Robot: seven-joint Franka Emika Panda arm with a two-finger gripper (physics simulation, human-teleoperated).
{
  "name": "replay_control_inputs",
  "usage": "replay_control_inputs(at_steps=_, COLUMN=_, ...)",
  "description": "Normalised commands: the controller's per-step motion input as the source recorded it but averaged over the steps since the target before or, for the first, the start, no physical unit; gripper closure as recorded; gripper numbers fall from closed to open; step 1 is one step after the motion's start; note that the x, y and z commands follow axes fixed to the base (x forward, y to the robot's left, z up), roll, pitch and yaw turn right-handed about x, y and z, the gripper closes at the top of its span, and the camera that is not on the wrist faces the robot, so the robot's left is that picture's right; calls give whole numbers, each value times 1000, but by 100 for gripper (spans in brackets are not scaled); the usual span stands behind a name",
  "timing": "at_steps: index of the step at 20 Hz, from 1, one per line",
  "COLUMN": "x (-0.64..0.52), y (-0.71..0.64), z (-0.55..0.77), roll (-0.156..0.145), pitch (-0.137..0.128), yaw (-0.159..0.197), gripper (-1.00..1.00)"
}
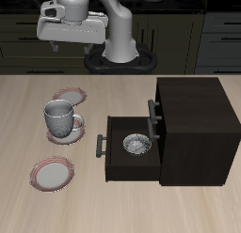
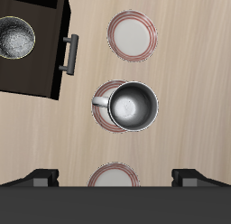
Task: Place the porcelain mug on top of the cabinet
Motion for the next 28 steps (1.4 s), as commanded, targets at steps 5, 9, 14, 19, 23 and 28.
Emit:
replay_control_inputs(at_steps=5, x=185, y=-480, z=-24, roll=9, pitch=-2, yaw=-10, gripper=-100)
replay_control_inputs(at_steps=9, x=111, y=-383, z=-25, roll=6, pitch=-33, yaw=-21, gripper=-100)
replay_control_inputs(at_steps=14, x=112, y=-304, z=-14, roll=-1, pitch=-33, yaw=35, gripper=-100)
replay_control_inputs(at_steps=19, x=85, y=-145, z=57, roll=-41, pitch=-50, yaw=-29, gripper=-100)
replay_control_inputs(at_steps=23, x=77, y=54, z=-146, roll=-35, pitch=-69, yaw=-27, gripper=-100)
replay_control_inputs(at_steps=28, x=5, y=18, z=-202, roll=-16, pitch=-63, yaw=-8, gripper=-100)
